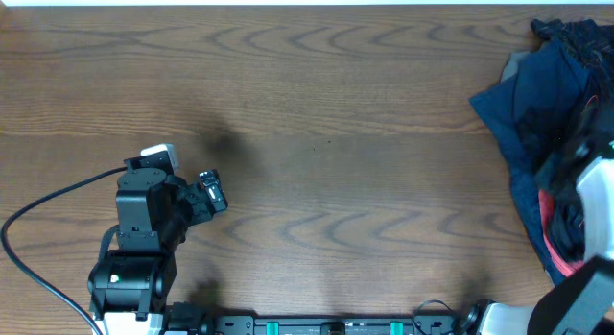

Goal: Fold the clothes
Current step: 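Reach the right gripper into the clothes pile and grasp the black jersey, then pull the black jersey left toward the left gripper with the right gripper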

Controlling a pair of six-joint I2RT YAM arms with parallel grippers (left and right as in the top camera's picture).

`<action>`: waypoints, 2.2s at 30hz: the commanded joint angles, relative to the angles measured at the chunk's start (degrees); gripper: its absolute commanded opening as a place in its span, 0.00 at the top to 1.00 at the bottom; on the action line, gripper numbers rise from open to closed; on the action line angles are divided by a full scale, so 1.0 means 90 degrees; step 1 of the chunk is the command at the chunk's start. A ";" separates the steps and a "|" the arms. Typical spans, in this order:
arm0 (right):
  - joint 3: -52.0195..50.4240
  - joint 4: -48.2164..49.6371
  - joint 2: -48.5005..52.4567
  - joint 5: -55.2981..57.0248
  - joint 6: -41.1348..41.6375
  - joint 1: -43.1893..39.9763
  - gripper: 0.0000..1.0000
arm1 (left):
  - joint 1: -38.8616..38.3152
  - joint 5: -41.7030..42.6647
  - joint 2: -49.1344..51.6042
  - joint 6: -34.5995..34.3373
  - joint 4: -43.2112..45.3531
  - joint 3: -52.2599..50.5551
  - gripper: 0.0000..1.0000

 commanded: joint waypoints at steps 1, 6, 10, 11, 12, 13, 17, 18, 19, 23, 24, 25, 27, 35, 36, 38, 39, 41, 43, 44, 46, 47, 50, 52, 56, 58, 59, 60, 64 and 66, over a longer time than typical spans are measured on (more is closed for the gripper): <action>0.0974 -0.0296 -0.0461 -0.2715 -0.1394 0.0121 0.99 | 0.0034 0.0012 -0.0005 0.0087 -0.0012 0.0112 0.02; 0.1520 -0.1217 -0.0733 -0.4617 -0.2154 0.0789 0.99 | 0.0034 0.0015 -0.0005 0.0087 -0.0012 0.0112 0.02; 0.1440 -0.1634 -0.0755 -0.4614 -0.2273 0.1756 0.99 | 0.0034 0.0015 -0.0005 0.0087 -0.0012 0.0112 0.02; 0.1387 -0.1615 -0.0755 -0.4675 -0.2273 0.2062 0.99 | 0.0034 0.0015 -0.0005 0.0087 -0.0012 0.0112 0.02; 0.1350 -0.1571 -0.0753 -0.4772 -0.2273 0.2387 0.99 | 0.0034 0.0015 -0.0005 0.0087 -0.0012 0.0112 0.02; 0.1311 -0.1481 -0.0748 -0.4867 -0.2239 0.2679 0.99 | 0.0034 0.0015 -0.0005 0.0087 -0.0012 0.0112 0.02; 0.1052 -0.0447 -0.0746 -0.4685 -0.1443 0.4024 0.99 | 0.0034 0.0015 -0.0005 0.0087 -0.0012 0.0112 0.02; 0.0962 -0.0138 -0.0746 -0.4495 -0.1180 0.4299 0.99 | 0.0034 0.0015 -0.0005 0.0087 -0.0012 0.0112 0.02; 0.0833 0.0219 -0.0746 -0.4260 -0.0882 0.4602 0.99 | 0.0034 0.0015 -0.0005 0.0087 -0.0012 0.0112 0.02; 0.0313 0.1406 -0.0641 -0.3640 -0.0260 0.5595 0.99 | 0.0034 0.0015 -0.0005 0.0087 -0.0010 0.0112 0.02; 0.0180 0.1712 -0.0568 -0.3521 -0.0214 0.5838 0.99 | 0.0034 0.0015 -0.0005 0.0087 -0.0010 0.0112 0.02; 0.0090 0.1926 -0.0478 -0.3473 -0.0202 0.6008 0.99 | 0.0034 0.0015 -0.0005 0.0087 -0.0010 0.0112 0.02; -0.0095 0.2438 -0.0158 -0.3456 -0.0131 0.6414 0.99 | 0.0034 0.0015 -0.0005 0.0087 -0.0010 0.0112 0.02; -0.0126 0.3599 0.0685 -0.3456 -0.0068 0.6924 0.99 | 0.0034 0.0015 -0.0005 0.0085 0.0233 0.0112 0.02; -0.0126 0.3713 0.0702 -0.3458 -0.0087 0.6921 0.99 | 0.0034 0.0017 -0.0005 0.0085 0.0255 0.0112 0.02; -0.0114 0.3857 0.0678 -0.3436 -0.0216 0.6907 0.85 | 0.0032 0.0017 -0.0005 0.0085 0.0262 0.0112 0.02; -0.0102 0.3859 0.0641 -0.3327 -0.0279 0.6878 0.63 | 0.0032 0.0019 -0.0005 0.0080 0.0289 0.0112 0.02; -0.0090 0.3718 0.0461 -0.2715 -0.0219 0.6730 0.28 | 0.0032 0.0136 -0.0005 0.0019 0.0338 0.0112 0.02; -0.0090 0.3490 0.0211 -0.1967 0.0104 0.6523 0.01 | 0.0032 0.0313 0.0005 -0.0262 0.0420 0.0112 0.02; -0.0090 0.3366 0.0063 -0.1671 0.0236 0.6399 0.01 | 0.0032 0.0396 0.0027 -0.0323 0.0486 0.0112 0.02; -0.0090 0.3024 -0.0287 -0.1256 0.0423 0.6050 0.01 | 0.0032 0.0559 0.0134 -0.0352 0.0670 0.0112 0.02; -0.0090 0.2868 -0.0437 -0.1217 0.0449 0.5884 0.01 | 0.0032 0.0646 0.0211 -0.0352 0.0767 0.0109 0.02; -0.0090 0.2171 -0.0855 -0.1243 0.0444 0.5336 0.01 | -0.0002 0.1236 0.0668 -0.0352 0.1185 0.0107 0.02; -0.0090 0.1681 -0.1039 -0.1246 0.0444 0.5025 0.01 | -0.0078 0.1642 0.1083 -0.0350 0.1508 0.0107 0.02; -0.0090 0.0724 -0.1270 -0.1243 0.0447 0.4551 0.01 | -0.0379 0.2191 0.2200 -0.0355 0.2334 0.0107 0.02; -0.0090 0.0355 -0.1299 -0.1243 0.0447 0.4369 0.01 | -0.0576 0.2397 0.2800 -0.0376 0.2776 0.0107 0.02; -0.0090 0.0223 -0.1302 -0.1243 0.0447 0.4303 0.01 | -0.0685 0.2492 0.3113 -0.0398 0.3004 0.0107 0.02; -0.0090 0.0095 -0.1302 -0.1243 0.0447 0.4245 0.01 | -0.0809 0.2545 0.3466 -0.0488 0.3254 0.0107 0.02; -0.0090 -0.0141 -0.1302 -0.1243 0.0444 0.4133 0.01 | -0.1294 0.2540 0.4658 -0.1052 0.4063 0.0107 0.02; -0.0090 -0.0153 -0.1302 -0.1243 0.0444 0.4129 0.01 | -0.1540 0.2540 0.5180 -0.1256 0.4422 0.0107 0.02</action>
